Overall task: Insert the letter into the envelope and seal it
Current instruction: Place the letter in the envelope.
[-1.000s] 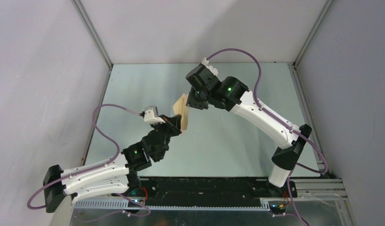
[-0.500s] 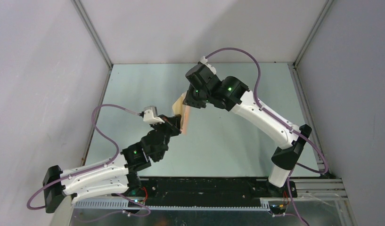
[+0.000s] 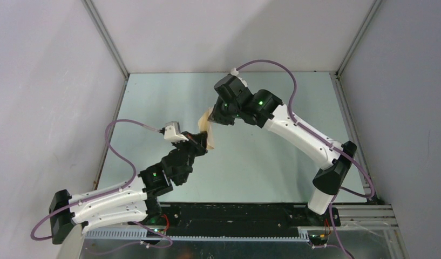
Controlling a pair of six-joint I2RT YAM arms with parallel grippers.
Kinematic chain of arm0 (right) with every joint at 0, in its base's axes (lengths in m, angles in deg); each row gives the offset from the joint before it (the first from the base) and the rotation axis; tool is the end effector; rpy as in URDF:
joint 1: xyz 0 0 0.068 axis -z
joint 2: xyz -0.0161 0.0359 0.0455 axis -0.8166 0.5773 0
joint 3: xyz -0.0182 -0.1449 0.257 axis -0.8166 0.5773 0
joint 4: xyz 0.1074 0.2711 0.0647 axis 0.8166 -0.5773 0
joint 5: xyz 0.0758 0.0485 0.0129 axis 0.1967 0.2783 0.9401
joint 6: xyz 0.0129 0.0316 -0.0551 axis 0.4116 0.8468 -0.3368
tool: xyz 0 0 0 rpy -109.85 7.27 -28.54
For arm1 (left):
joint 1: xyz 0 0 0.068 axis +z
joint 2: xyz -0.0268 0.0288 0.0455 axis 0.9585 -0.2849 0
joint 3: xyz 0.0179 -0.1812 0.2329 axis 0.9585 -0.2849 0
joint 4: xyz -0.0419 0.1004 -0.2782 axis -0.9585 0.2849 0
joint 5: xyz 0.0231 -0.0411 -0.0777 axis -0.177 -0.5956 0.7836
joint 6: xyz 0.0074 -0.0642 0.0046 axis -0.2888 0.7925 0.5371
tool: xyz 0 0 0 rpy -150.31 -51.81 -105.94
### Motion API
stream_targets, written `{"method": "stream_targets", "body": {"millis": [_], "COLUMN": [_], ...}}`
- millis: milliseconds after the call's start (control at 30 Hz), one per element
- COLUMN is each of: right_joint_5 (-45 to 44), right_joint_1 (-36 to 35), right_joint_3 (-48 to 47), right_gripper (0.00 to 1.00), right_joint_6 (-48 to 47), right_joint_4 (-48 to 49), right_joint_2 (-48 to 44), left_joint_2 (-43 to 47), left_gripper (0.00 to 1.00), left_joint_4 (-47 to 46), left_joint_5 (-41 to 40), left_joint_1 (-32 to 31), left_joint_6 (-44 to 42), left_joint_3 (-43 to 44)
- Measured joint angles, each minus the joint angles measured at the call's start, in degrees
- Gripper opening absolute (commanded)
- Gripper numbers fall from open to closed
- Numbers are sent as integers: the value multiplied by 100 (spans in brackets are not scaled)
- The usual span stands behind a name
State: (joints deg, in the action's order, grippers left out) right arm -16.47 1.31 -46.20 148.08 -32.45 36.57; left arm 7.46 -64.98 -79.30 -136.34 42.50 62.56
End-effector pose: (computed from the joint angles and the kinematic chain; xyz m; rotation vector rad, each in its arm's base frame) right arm 0.2613 0.3408 0.4236 0.2706 2.4575 0.8293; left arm 0.1339 -0.1777 0.2944 -0.3569 1.6531 -0.6818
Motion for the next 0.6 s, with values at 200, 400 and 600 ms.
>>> {"method": "stream_targets", "body": {"millis": [200,400,600], "right_joint_5": [101,192,297], "right_joint_1": [9,46,155], "right_joint_3": [125,612,1375], "right_gripper": [0,0,0], "right_joint_6": [59,221,472], "right_joint_4": [168,575,1130], "right_joint_2": [-42,-411,-940], "left_joint_2": [66,103,105], "left_gripper": [0,0,0], "left_joint_4": [0,0,-2], "left_joint_5": [0,0,2], "left_joint_1": [0,0,0], "left_joint_6": [0,0,0], "left_joint_3": [0,0,-35]}}
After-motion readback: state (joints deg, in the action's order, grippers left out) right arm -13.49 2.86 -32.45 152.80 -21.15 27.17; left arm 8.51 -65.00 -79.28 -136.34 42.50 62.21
